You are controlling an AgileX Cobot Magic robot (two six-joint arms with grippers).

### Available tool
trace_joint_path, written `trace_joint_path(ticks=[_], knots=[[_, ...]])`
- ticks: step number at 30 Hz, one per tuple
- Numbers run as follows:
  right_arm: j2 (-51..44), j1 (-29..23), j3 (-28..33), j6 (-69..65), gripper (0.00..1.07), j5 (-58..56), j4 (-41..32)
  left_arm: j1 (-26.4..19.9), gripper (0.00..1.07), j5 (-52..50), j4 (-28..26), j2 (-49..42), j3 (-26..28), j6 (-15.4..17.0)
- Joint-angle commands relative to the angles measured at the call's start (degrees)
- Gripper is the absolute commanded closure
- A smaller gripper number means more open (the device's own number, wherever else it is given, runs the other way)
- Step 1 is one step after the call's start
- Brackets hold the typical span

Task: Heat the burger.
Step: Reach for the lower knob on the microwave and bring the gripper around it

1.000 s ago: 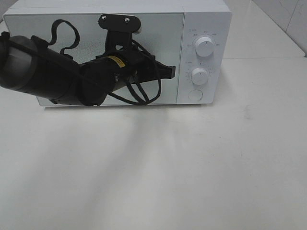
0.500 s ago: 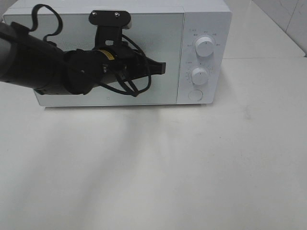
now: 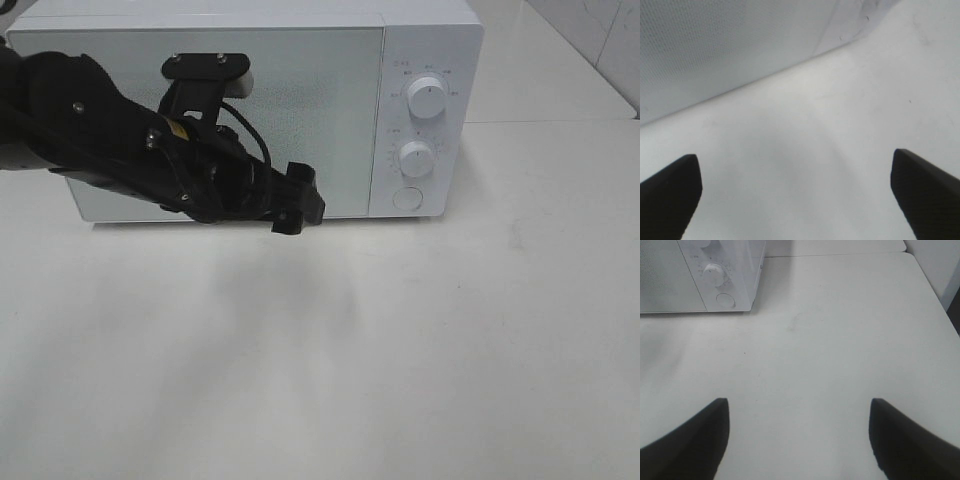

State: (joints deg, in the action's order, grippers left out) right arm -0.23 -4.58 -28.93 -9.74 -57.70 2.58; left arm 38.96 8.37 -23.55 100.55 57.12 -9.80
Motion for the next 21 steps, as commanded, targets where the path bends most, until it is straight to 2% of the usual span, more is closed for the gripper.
trace_joint_path(ticks=[1, 5, 7, 8, 10, 12, 15, 16, 19, 20, 21], knots=[[-1.60, 0.17, 0.23, -0.17, 0.32, 0.63, 0.17, 0.11, 0.08, 8.02, 0.57, -2.46, -0.34, 0.46], [-1.60, 0.17, 0.23, -0.17, 0.32, 0.63, 0.17, 0.11, 0.08, 14.84, 2.41, -4.24, -0.34, 0.46], [-1.60, 0.17, 0.23, -0.17, 0.32, 0.63, 0.17, 0.11, 0.08, 22.57, 4.47, -6.30, -0.34, 0.46], [-1.60, 0.17, 0.23, -0.17, 0.32, 0.63, 0.17, 0.11, 0.08, 22.57, 4.47, -6.30, -0.34, 0.46], [-1.60, 0.17, 0.23, -0.17, 0.32, 0.63, 0.17, -0.11, 0.08, 29.34, 7.45, -8.94, -0.34, 0.74], [-1.60, 0.17, 0.23, -0.17, 0.32, 0.63, 0.17, -0.63, 0.08, 31.11, 7.56, -9.63, -0.34, 0.74], [-1.60, 0.17, 0.23, -0.17, 0.32, 0.63, 0.17, -3.32, 0.08, 36.27, 7.51, -11.52, -0.34, 1.26], [-1.60, 0.17, 0.23, -0.17, 0.32, 0.63, 0.17, -5.84, 0.08, 38.85, 7.51, -13.18, -0.34, 1.32], [-1.60, 0.17, 0.23, -0.17, 0.32, 0.63, 0.17, -7.51, 0.08, 39.88, 7.56, -14.04, -0.34, 1.32], [-1.60, 0.17, 0.23, -0.17, 0.32, 0.63, 0.17, -11.12, 0.08, 42.11, 7.85, -15.64, -0.34, 1.32], [-1.60, 0.17, 0.23, -0.17, 0.32, 0.63, 0.17, -12.66, 0.08, 43.14, 7.96, -16.44, -0.34, 1.20]])
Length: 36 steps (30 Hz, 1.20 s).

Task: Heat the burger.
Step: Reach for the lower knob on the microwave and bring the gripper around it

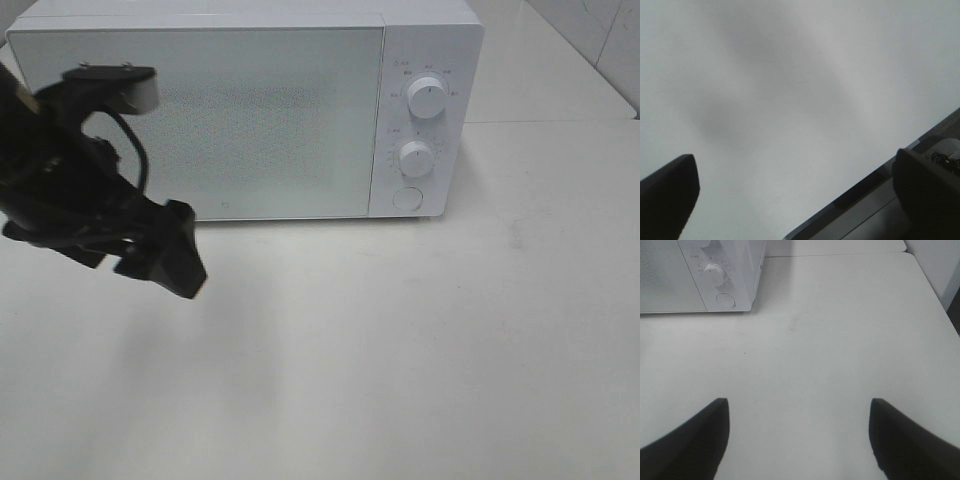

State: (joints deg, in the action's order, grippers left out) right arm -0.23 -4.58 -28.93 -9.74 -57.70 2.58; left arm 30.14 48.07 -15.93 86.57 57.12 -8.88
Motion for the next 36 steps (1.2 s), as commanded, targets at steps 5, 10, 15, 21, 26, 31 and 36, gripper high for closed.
trace_joint_path(ticks=[5, 10, 15, 21, 26, 31, 36], knots=[[-1.60, 0.17, 0.23, -0.17, 0.32, 0.63, 0.17, -13.64, 0.08, 8.71, 0.40, -7.05, -0.34, -0.52], [-1.60, 0.17, 0.23, -0.17, 0.32, 0.63, 0.17, -21.60, 0.08, 13.75, 1.95, -11.92, -0.34, -0.69], [-1.60, 0.17, 0.23, -0.17, 0.32, 0.63, 0.17, -28.13, 0.08, 17.02, 2.81, -17.07, -0.34, -0.57], [-1.60, 0.17, 0.23, -0.17, 0.32, 0.63, 0.17, -30.19, 0.08, 19.08, 2.92, -23.09, -0.40, -0.29], [-1.60, 0.17, 0.23, -0.17, 0.32, 0.63, 0.17, -30.19, 0.08, 17.59, 3.04, -28.76, -4.81, -0.23], [-1.60, 0.17, 0.23, -0.17, 0.32, 0.63, 0.17, -30.19, 0.09, 14.73, 3.04, -34.66, -11.92, 0.17], [-1.60, 0.17, 0.23, -0.17, 0.32, 0.63, 0.17, -30.19, 0.09, 12.20, 5.27, -40.28, -20.00, 2.35]])
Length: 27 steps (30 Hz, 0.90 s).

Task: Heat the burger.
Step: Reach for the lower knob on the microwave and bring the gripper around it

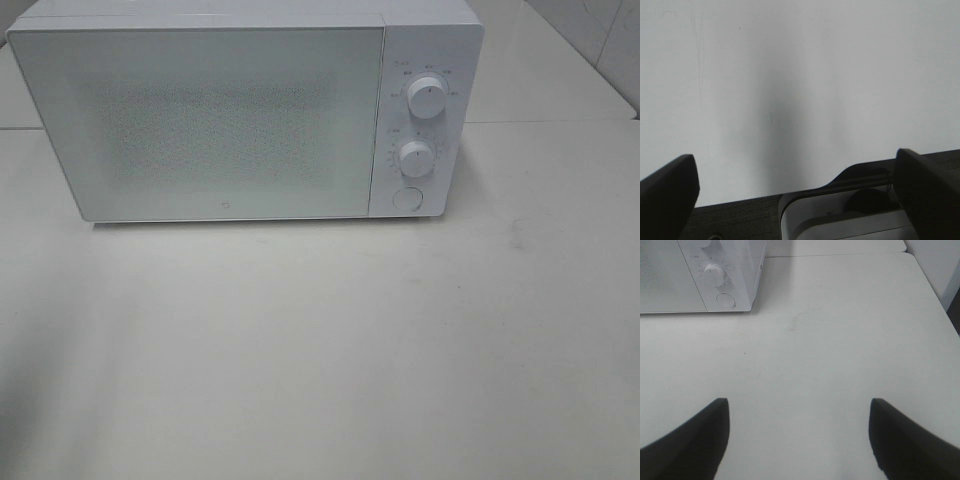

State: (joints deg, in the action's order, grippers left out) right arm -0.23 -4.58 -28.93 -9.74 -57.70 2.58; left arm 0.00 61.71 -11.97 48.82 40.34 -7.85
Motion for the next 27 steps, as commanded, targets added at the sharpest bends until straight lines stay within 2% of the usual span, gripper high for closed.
trace_joint_path(ticks=[1, 3, 9, 15, 19, 27], knots=[[-1.60, 0.17, 0.23, -0.17, 0.32, 0.63, 0.17, -0.06, 0.09, -1.43, 1.32, -2.52, -3.21, 1.32], [-1.60, 0.17, 0.23, -0.17, 0.32, 0.63, 0.17, -0.06, 0.09, -1.55, 2.18, -5.39, -6.30, 1.49], [-1.60, 0.17, 0.23, -0.17, 0.32, 0.63, 0.17, -0.06, 0.09, -2.58, 1.15, -13.12, -9.34, 1.95], [-1.60, 0.17, 0.23, -0.17, 0.32, 0.63, 0.17, -0.06, 0.09, -0.29, 1.49, -18.79, -10.66, 3.55], [-1.60, 0.17, 0.23, -0.17, 0.32, 0.63, 0.17, -0.06, 0.09, -0.29, 3.72, -24.35, -10.77, 5.10], [-1.60, 0.17, 0.23, -0.17, 0.32, 0.63, 0.17, -0.06, 0.09, -0.29, 4.18, -34.09, -10.77, 5.44]])
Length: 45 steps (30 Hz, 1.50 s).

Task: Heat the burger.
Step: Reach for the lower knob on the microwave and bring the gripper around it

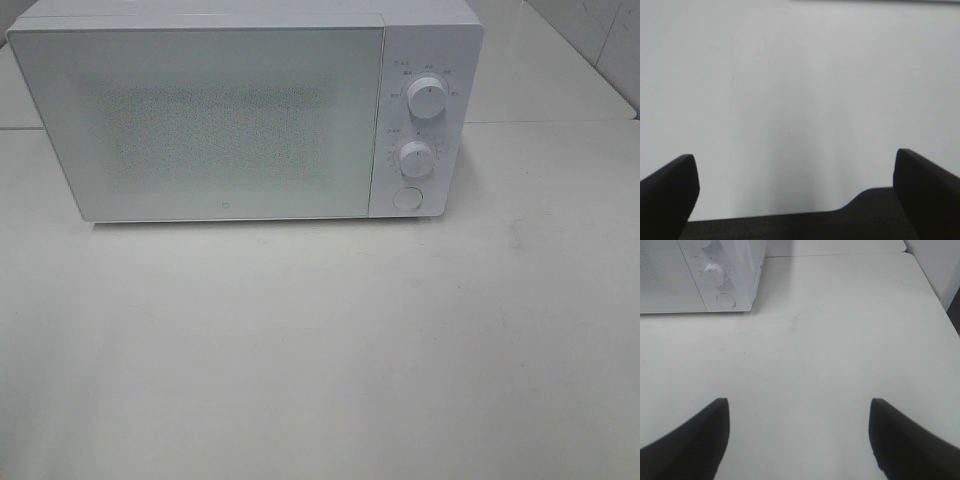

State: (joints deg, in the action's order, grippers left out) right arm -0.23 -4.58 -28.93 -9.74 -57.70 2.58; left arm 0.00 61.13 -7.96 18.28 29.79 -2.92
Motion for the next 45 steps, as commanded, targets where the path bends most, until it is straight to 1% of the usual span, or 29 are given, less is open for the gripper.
trace_joint_path(ticks=[1, 2, 3, 4, 5, 7, 9, 12, 13, 45], knots=[[-1.60, 0.17, 0.23, -0.17, 0.32, 0.63, 0.17, -0.06, 0.09, 0.29, 0.11, -4.81, -0.23, 0.52], [-1.60, 0.17, 0.23, -0.17, 0.32, 0.63, 0.17, -0.06, 0.09, 0.29, 0.11, -4.81, -0.23, 0.52], [-1.60, 0.17, 0.23, -0.17, 0.32, 0.63, 0.17, -0.06, 0.09, 0.29, 0.06, -7.68, -0.23, 0.52], [-1.60, 0.17, 0.23, -0.17, 0.32, 0.63, 0.17, -0.06, 0.09, 0.29, 0.06, -7.68, -0.23, 0.52], [-1.60, 0.17, 0.23, -0.17, 0.32, 0.63, 0.17, -0.06, 0.09, 0.29, -0.17, -10.83, -0.23, 0.52], [-1.60, 0.17, 0.23, -0.17, 0.32, 0.63, 0.17, -0.06, 0.09, 0.29, -0.46, -12.26, -0.23, 0.52], [-1.60, 0.17, 0.23, -0.17, 0.32, 0.63, 0.17, -0.06, 0.09, 0.29, -0.52, -17.19, -0.23, 0.52], [-1.60, 0.17, 0.23, -0.17, 0.32, 0.63, 0.17, -0.06, 0.09, 0.23, -0.52, -18.22, -0.23, 0.52], [-1.60, 0.17, 0.23, -0.17, 0.32, 0.63, 0.17, -0.06, 0.09, 0.23, -0.52, -20.11, -0.23, 0.52], [-1.38, 0.17, 0.23, -0.17, 0.32, 0.63, 0.06, -0.06, 0.09, 0.23, -0.52, -19.42, -0.23, 0.69]])
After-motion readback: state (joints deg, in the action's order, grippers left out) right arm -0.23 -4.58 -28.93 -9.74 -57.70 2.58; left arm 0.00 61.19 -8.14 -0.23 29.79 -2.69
